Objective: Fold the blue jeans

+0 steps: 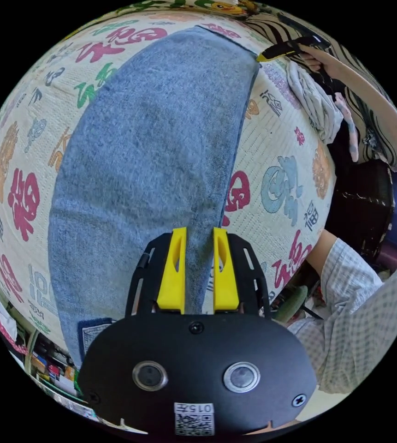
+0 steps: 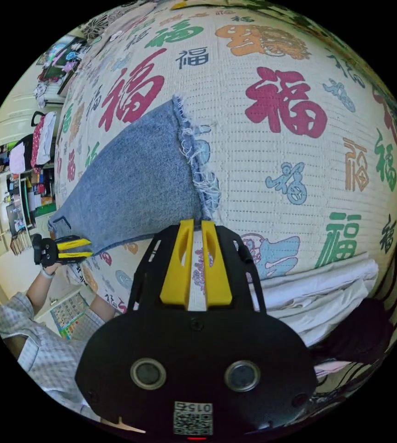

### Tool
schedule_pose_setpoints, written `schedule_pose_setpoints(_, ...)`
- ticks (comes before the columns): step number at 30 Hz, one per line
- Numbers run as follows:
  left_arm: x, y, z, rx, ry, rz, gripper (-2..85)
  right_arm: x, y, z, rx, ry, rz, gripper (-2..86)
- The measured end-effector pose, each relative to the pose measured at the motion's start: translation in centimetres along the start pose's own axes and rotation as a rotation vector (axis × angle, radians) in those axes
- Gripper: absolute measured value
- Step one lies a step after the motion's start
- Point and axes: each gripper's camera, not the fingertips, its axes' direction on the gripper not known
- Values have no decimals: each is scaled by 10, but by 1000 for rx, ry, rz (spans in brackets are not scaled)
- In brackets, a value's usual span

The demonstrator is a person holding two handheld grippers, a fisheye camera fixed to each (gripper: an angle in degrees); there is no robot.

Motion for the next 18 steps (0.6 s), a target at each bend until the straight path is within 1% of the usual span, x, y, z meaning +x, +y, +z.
schedule_pose_setpoints(1,0,-10,-12,75,38,17,90,10,15,-10,56,-5,47,62)
schedule_pose_setpoints(3,-2,-32,-34,185,52,51,95,24,40,-22,131,-5,97,74)
schedule_pose_setpoints(5,-4,-65,-54,263,4,82,105,39,64,-28,184,-54,159,89)
schedule_pose_setpoints(6,-5,-93,-63,290,-26,114,113,50,76,-28,200,-124,192,95)
schedule_pose_setpoints(9,-3,-174,-70,278,-55,172,124,74,94,-20,226,-298,261,101)
schedule_pose_setpoints(10,0,-204,-69,275,-71,188,125,82,99,-20,263,-375,286,103)
schedule_pose_setpoints(13,6,-263,-58,231,-138,192,128,96,105,-21,324,-503,330,105)
schedule_pose_setpoints(14,7,-272,-54,211,-154,188,129,98,105,-21,325,-512,335,104)
schedule_pose_setpoints(16,7,-298,-32,107,-177,176,130,106,108,-20,326,-514,362,93)
schedule_pose_setpoints(18,8,-305,-26,93,-162,166,127,114,114,-20,330,-542,379,86)
